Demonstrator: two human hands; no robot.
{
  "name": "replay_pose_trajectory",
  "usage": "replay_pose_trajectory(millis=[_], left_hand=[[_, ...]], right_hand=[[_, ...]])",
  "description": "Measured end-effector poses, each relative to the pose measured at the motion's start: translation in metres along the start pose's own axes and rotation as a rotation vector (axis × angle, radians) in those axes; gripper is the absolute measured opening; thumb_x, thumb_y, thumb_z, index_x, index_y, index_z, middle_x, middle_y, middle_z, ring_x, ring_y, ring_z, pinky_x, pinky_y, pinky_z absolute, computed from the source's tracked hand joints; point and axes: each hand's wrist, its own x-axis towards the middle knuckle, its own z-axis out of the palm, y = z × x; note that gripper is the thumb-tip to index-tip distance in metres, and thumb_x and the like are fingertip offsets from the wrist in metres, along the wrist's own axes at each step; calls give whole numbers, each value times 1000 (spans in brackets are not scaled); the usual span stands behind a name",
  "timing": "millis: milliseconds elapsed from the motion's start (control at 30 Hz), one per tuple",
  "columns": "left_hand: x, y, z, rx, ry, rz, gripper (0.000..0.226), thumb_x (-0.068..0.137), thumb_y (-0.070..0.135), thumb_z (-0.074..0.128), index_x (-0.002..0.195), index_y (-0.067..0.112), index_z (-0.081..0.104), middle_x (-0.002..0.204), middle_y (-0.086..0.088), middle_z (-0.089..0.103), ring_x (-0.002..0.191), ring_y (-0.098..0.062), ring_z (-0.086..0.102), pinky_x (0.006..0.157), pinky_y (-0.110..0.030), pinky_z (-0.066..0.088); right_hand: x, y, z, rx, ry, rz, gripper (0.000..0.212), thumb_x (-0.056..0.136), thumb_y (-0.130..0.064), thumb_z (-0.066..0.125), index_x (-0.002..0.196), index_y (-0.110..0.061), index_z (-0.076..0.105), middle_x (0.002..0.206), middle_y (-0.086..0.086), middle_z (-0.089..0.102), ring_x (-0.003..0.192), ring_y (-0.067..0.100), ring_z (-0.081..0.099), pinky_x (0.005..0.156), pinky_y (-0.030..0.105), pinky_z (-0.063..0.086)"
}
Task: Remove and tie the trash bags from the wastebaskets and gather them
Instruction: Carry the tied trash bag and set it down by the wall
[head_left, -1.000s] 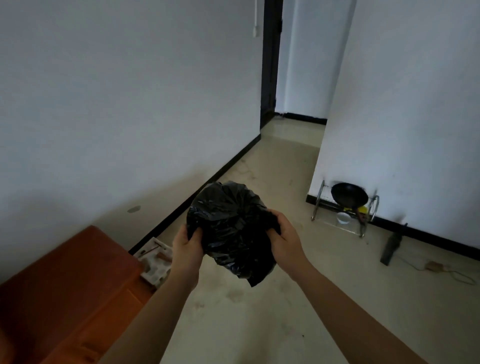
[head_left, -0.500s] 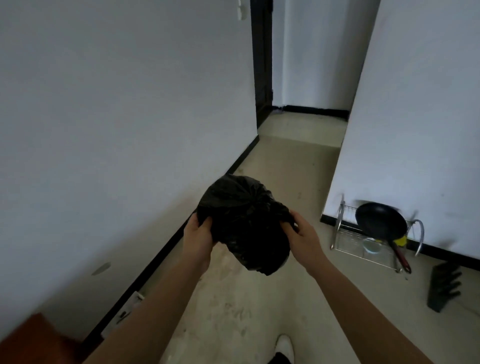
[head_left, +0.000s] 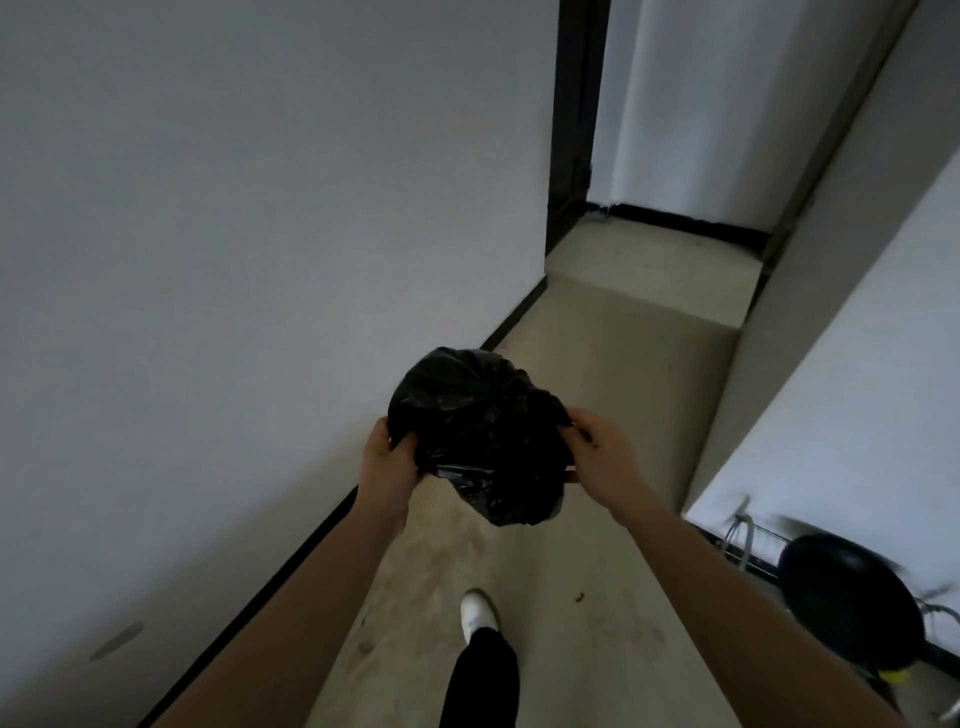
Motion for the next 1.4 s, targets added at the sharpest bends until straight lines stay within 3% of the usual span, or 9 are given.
replay_pose_trajectory(millis=[167, 333, 467, 600, 867, 967, 1100, 1267, 1400], left_hand=[[148, 0, 40, 109, 10, -8, 18, 99, 14, 52, 112, 22, 62, 111, -5, 70, 102, -27, 68, 88, -50, 59], [286, 39, 90, 338, 4, 50, 18, 95, 13, 55, 112, 13, 61, 106, -7, 69, 100, -28, 66, 86, -41, 55], [372, 64, 130, 468, -52, 48, 44, 95, 27, 58, 136, 25, 45, 95, -5, 69, 89, -25, 70, 83, -47, 59], [471, 59, 176, 625, -150, 42, 25, 98, 31, 47, 115, 33, 65, 94, -3, 74, 89, -24, 71, 85, -49, 58], [646, -9, 247, 849, -31, -186, 30, 96, 23, 49, 110, 16, 74, 105, -7, 75, 99, -27, 68, 86, -32, 51], [705, -40, 263, 838, 3, -296, 31, 92, 15, 49, 111, 15, 75, 110, -7, 74, 102, -26, 66, 88, -34, 50], [763, -98, 266, 685, 52, -501, 24, 89, 9, 50, 90, 20, 71, 93, -10, 73, 90, -31, 69, 84, -46, 57], [849, -220, 259, 617, 19, -706, 23, 92, 5, 47, 81, 13, 66, 90, -16, 68, 78, -31, 63, 74, -45, 54], [905, -322, 239, 700, -85, -783, 15, 78, 11, 49, 73, 12, 63, 87, -24, 68, 84, -38, 68, 81, -52, 57]], right_hand=[[150, 2, 10, 1, -4, 48, 20, 100, -11, 50, 102, -16, 69, 101, 8, 72, 92, 30, 71, 72, 44, 63], [293, -23, 1, -74, 61, 21, 21, 97, -17, 55, 91, -31, 68, 99, -2, 71, 91, 25, 71, 79, 51, 60], [380, -33, -12, -74, 119, 34, 20, 97, -12, 55, 91, -27, 67, 101, -2, 69, 91, 25, 69, 77, 50, 61], [480, -7, -18, -55, 100, 87, 17, 96, -12, 58, 92, -25, 68, 101, -3, 69, 93, 23, 70, 77, 50, 61], [678, 82, -6, -169, -87, 249, 11, 90, -16, 65, 91, -26, 70, 95, -16, 67, 90, 16, 69, 83, 44, 59], [738, 114, 4, -242, -152, 322, 8, 91, -17, 63, 95, -21, 68, 94, -16, 65, 92, 15, 66, 86, 35, 54], [792, 169, 28, -333, -258, 420, 12, 91, -27, 62, 100, -20, 64, 99, -5, 67, 89, 20, 67, 83, 39, 55], [852, 289, 82, -446, -330, 453, 13, 95, -28, 58, 101, -17, 59, 91, 1, 63, 77, 14, 59, 59, 20, 42], [884, 388, 122, -515, -374, 525, 22, 95, -26, 55, 112, -12, 59, 101, 8, 64, 86, 23, 60, 64, 30, 45]])
